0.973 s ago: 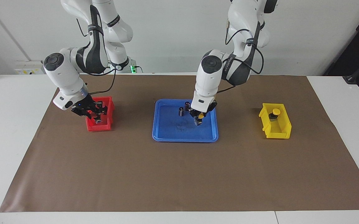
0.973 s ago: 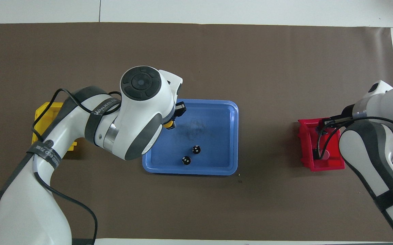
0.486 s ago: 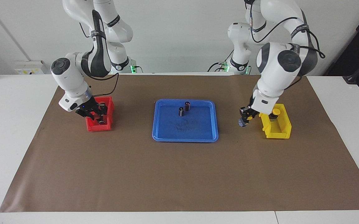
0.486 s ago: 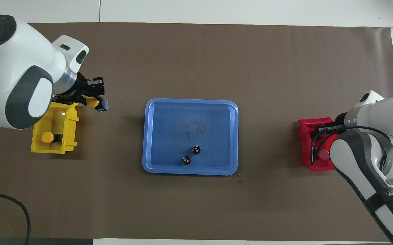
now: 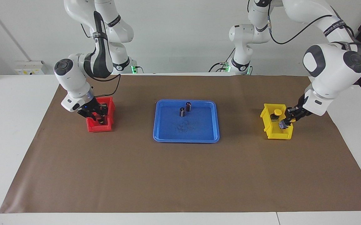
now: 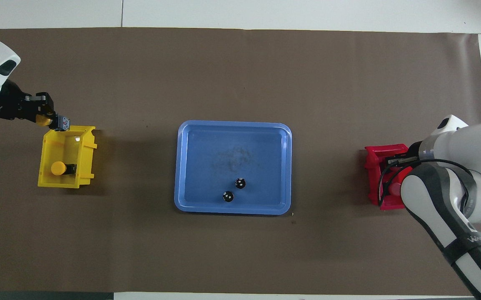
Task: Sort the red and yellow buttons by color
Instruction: 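Carry the yellow button into the yellow bin and open the left gripper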
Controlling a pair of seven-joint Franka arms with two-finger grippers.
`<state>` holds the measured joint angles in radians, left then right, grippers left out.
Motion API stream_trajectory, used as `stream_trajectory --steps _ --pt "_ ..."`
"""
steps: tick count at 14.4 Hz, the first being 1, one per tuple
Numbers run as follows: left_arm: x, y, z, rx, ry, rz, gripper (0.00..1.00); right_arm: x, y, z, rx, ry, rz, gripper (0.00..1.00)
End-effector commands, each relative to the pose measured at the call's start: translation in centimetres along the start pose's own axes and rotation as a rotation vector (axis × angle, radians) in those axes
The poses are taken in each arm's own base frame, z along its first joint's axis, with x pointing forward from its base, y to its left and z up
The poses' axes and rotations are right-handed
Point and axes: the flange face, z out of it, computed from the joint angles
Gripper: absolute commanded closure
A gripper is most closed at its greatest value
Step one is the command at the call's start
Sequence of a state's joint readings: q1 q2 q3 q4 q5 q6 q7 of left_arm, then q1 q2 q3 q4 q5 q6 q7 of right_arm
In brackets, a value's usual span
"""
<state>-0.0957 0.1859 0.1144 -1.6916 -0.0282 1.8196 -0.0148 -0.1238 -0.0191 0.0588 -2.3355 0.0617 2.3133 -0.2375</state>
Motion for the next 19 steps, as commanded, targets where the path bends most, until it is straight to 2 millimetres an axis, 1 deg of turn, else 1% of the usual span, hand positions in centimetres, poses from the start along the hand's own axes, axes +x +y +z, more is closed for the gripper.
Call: stream_trajectory --steps 1,2,3,5,6,7,8,11,12,13,14,15,16,18,19 --pt "-0.6 0.0 1.2 0.02 0.016 0.033 0.98 -0.8 -0.2 0.2 -0.005 0.0 -0.033 0.54" --pt "-0.6 0.0 1.5 0.023 0.013 0.039 0.98 -0.8 -0.1 0.0 -0.003 -0.004 -0.04 0.44" --pt "-0.8 0.0 2.1 0.028 0.004 0.051 0.98 -0.7 -0.1 -0.1 -0.004 -0.001 -0.047 0.42" --pt "-1.4 -0.2 2.9 0.026 0.002 0.066 0.98 -0.2 0.1 -0.8 -0.001 -0.008 -0.067 0.42" --pt "-1.7 -0.8 3.5 0.025 0.002 0.06 0.98 0.2 0.1 -1.3 0.004 -0.022 -0.068 0.42" --pt "-2.4 -1.0 4.0 0.022 0.002 0.057 0.98 0.9 0.0 -2.3 0.009 -0.033 -0.071 0.42" --pt "-2.9 -1.1 4.5 0.021 0.0 0.057 0.98 1.5 0.1 -2.8 0.016 -0.051 -0.072 0.42" --pt "-4.1 -1.1 5.9 0.018 0.009 0.058 0.98 3.2 0.0 -5.6 0.022 -0.061 -0.068 0.42" --pt "-4.1 -1.1 6.3 0.018 0.015 0.059 0.98 3.6 -0.1 -6.5 0.024 -0.061 -0.064 0.42" --pt "-4.1 -1.1 6.9 0.018 0.024 0.059 0.98 4.0 -0.3 -7.9 0.024 -0.06 -0.053 0.42" --pt "-4.1 -1.2 7.4 0.019 0.035 0.059 0.98 4.4 -1.0 -9.4 0.024 -0.06 -0.057 0.42" --pt "-4.1 -1.2 7.8 0.019 0.041 0.058 0.98 4.6 -1.7 -10.8 0.023 -0.06 -0.067 0.39" --pt "-4.0 -1.3 8.3 0.02 0.049 0.056 0.98 4.6 -2.5 -12.5 0.021 -0.058 -0.056 0.33" --pt "-3.7 -1.4 9.7 0.021 0.066 0.055 0.98 4.0 -3.0 -15.4 0.016 -0.042 -0.031 0.24" --pt "-3.7 -2.0 10.3 0.022 0.061 0.044 0.98 3.3 -3.2 -17.0 0.012 -0.029 -0.032 0.1"
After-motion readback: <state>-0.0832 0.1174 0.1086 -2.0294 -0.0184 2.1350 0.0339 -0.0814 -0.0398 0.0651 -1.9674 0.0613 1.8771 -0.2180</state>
